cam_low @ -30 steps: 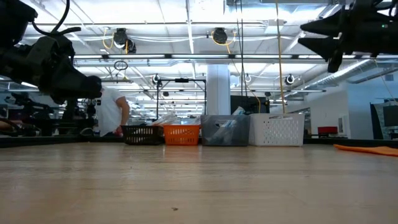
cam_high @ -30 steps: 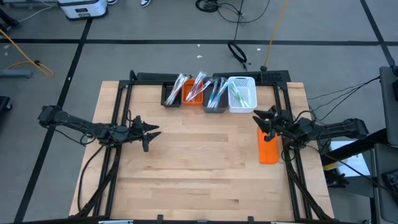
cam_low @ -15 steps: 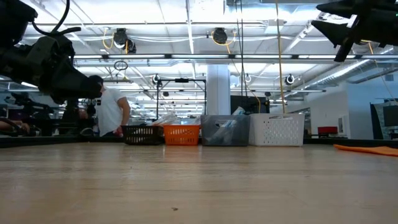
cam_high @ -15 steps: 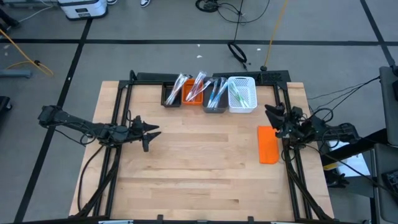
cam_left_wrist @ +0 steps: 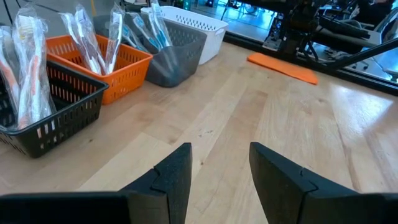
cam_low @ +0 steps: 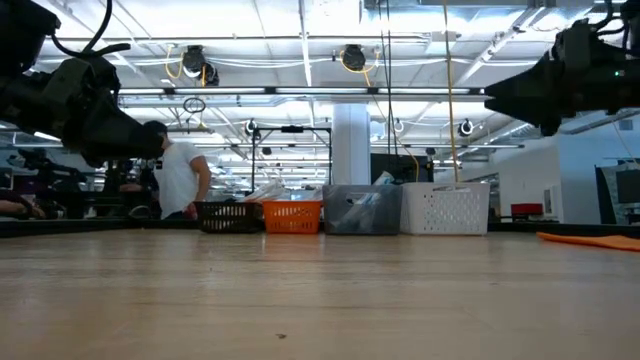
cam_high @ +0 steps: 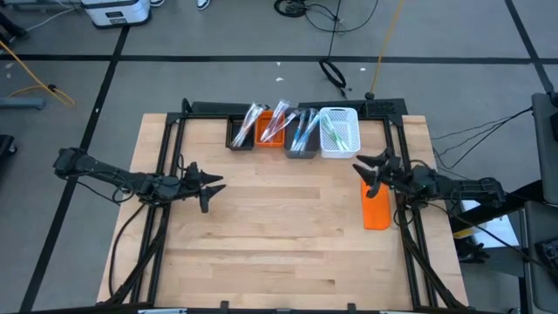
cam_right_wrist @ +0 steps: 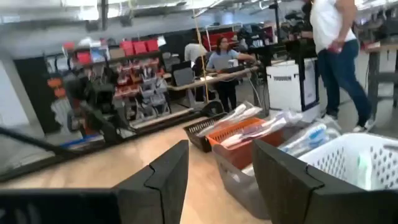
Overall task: Pick & Place Toothbrushes
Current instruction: Return to Home Position
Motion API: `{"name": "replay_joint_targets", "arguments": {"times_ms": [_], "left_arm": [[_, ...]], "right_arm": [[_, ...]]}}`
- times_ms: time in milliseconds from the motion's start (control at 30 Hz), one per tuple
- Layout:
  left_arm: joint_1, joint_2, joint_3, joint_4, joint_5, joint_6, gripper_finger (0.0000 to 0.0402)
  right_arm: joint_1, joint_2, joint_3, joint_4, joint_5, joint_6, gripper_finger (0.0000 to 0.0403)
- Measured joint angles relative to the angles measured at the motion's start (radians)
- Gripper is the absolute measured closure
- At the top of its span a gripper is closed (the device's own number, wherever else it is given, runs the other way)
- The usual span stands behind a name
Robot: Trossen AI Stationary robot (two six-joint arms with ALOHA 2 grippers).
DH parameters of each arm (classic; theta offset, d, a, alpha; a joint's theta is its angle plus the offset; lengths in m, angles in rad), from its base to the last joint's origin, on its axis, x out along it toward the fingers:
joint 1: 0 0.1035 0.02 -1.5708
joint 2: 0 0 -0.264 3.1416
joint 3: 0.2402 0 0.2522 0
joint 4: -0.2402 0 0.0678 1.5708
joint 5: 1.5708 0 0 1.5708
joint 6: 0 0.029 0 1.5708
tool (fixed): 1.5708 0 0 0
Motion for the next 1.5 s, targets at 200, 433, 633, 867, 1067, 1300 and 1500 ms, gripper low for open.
{"name": "replay_joint_targets", "arguments": {"times_ms": [200, 433, 633, 867, 1067, 1300, 1500], "left_arm": [[0.000, 0.000, 0.000, 0.000, 0.000, 0.000, 0.0240], [0.000, 0.000, 0.000, 0.000, 0.000, 0.000, 0.0240], [0.000, 0.000, 0.000, 0.000, 0.000, 0.000, 0.0240], [0.000, 0.000, 0.000, 0.000, 0.000, 0.000, 0.0240], [0.000, 0.000, 0.000, 0.001, 0.000, 0.000, 0.0240], [0.000, 0.000, 0.000, 0.001, 0.000, 0.000, 0.0240], [0.000, 0.000, 0.000, 0.001, 0.000, 0.000, 0.0240]], "right_arm": [[0.010, -0.001, 0.000, -0.015, -0.192, -0.283, 0.0236], [0.011, -0.001, 0.000, -0.057, -0.336, -0.376, 0.0236], [0.010, 0.000, 0.000, -0.080, -0.340, -0.337, 0.0236], [0.010, 0.009, 0.000, -0.009, -0.336, -0.279, 0.0236], [0.010, 0.010, 0.000, -0.008, -0.336, -0.282, 0.0236], [0.010, 0.010, 0.000, -0.005, -0.336, -0.282, 0.0236], [0.010, 0.010, 0.000, -0.004, -0.336, -0.282, 0.0236]]}}
